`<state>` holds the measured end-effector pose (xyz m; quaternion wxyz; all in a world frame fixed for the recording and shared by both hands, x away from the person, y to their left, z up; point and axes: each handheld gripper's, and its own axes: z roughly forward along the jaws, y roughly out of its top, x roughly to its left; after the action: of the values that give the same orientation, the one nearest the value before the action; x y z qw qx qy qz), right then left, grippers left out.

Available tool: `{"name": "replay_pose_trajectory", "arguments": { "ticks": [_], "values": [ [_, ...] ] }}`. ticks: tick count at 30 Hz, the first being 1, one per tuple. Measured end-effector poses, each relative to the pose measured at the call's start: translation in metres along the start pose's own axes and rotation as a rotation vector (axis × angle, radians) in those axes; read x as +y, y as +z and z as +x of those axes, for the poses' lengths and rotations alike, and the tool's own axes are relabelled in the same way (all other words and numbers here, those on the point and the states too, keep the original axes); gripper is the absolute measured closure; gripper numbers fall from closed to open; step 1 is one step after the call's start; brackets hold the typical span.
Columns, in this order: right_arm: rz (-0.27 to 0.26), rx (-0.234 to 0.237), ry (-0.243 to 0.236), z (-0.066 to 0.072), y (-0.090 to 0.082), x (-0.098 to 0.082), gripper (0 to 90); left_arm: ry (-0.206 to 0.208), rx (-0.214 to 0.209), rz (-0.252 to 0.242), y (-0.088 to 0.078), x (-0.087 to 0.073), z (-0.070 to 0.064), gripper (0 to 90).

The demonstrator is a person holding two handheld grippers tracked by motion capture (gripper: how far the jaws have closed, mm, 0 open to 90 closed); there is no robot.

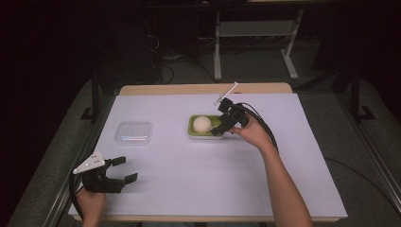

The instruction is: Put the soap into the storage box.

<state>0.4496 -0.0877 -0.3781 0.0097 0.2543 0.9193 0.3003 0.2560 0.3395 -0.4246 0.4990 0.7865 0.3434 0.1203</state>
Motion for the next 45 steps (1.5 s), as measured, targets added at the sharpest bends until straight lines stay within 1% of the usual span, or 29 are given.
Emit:
{"name": "replay_pose_trajectory", "arguments": {
  "ticks": [2, 3, 7, 11, 13, 15, 16, 17, 21, 22, 24, 27, 28, 29, 30, 31, 35, 38, 40, 42, 45],
  "values": [
    [-0.013, -0.002, -0.007, 0.000, -0.002, -0.003, 22.5, -0.002, 0.000, -0.002, 0.000, 0.000, 0.000, 13.3],
    [-0.014, 0.002, 0.004, 0.001, -0.003, -0.004, 22.5, -0.001, 0.000, -0.002, 0.000, 0.000, 0.000, 13.3],
    [-0.025, 0.005, -0.001, 0.001, -0.006, -0.009, 22.5, 0.000, 0.000, 0.001, 0.000, 0.000, 0.000, 13.2],
    [-0.021, 0.011, 0.009, 0.004, -0.009, -0.014, 21.8, 0.002, 0.000, 0.005, 0.000, 0.000, 0.000, 13.3],
    [-0.032, 0.009, 0.015, 0.005, -0.012, -0.017, 21.8, 0.002, 0.000, 0.004, 0.000, 0.000, 0.000, 13.3],
    [-0.037, 0.009, 0.008, 0.005, -0.013, -0.020, 21.8, 0.002, 0.001, 0.006, 0.000, 0.000, 0.000, 13.3],
    [-0.035, 0.009, 0.015, 0.007, -0.013, -0.021, 21.9, 0.002, 0.001, 0.005, 0.000, 0.000, 0.000, 13.2],
    [-0.037, 0.007, 0.007, 0.006, -0.014, -0.022, 21.9, 0.007, 0.001, 0.006, 0.000, 0.000, 0.000, 13.2],
    [-0.035, 0.007, 0.009, 0.008, -0.016, -0.027, 21.8, 0.006, 0.001, 0.006, 0.001, 0.000, 0.000, 13.3],
    [-0.032, 0.009, 0.015, 0.008, -0.017, -0.028, 21.8, 0.006, 0.002, 0.006, 0.001, 0.000, 0.000, 13.3],
    [-0.037, 0.006, 0.007, 0.009, -0.018, -0.030, 21.8, 0.005, 0.001, 0.006, 0.001, 0.000, 0.000, 13.2],
    [-0.045, 0.005, 0.011, 0.011, -0.020, -0.034, 21.5, 0.008, 0.002, 0.004, 0.000, 0.000, 0.000, 13.3],
    [-0.055, 0.005, 0.000, 0.011, -0.020, -0.035, 21.6, 0.007, 0.002, 0.004, 0.000, 0.000, 0.000, 13.3],
    [-0.050, 0.007, 0.006, 0.012, -0.021, -0.036, 21.6, 0.006, 0.001, 0.003, 0.001, 0.000, 0.000, 13.3],
    [-0.058, 0.004, -0.005, 0.012, -0.021, -0.038, 21.5, 0.006, 0.002, 0.005, 0.000, 0.000, 0.000, 13.3],
    [-0.059, 0.005, 0.004, 0.013, -0.021, -0.040, 21.6, 0.006, 0.002, 0.006, 0.001, 0.000, 0.000, 13.3],
    [-0.057, 0.006, 0.002, 0.013, -0.024, -0.045, 21.2, 0.005, 0.002, 0.005, 0.001, 0.000, -0.001, 13.2],
    [-0.064, 0.009, 0.029, 0.016, -0.028, -0.050, 21.4, 0.005, 0.002, 0.005, 0.001, 0.000, 0.000, 13.3],
    [-0.067, 0.004, 0.025, 0.016, -0.028, -0.052, 21.4, 0.003, 0.002, 0.005, 0.001, 0.000, -0.001, 13.3],
    [-0.070, 0.008, 0.041, 0.017, -0.030, -0.056, 21.4, 0.005, 0.002, 0.007, 0.001, 0.000, -0.001, 13.2],
    [-0.067, 0.013, 0.051, 0.016, -0.032, -0.059, 20.9, 0.002, 0.001, 0.005, 0.001, 0.000, -0.001, 13.3]
  ]
}}
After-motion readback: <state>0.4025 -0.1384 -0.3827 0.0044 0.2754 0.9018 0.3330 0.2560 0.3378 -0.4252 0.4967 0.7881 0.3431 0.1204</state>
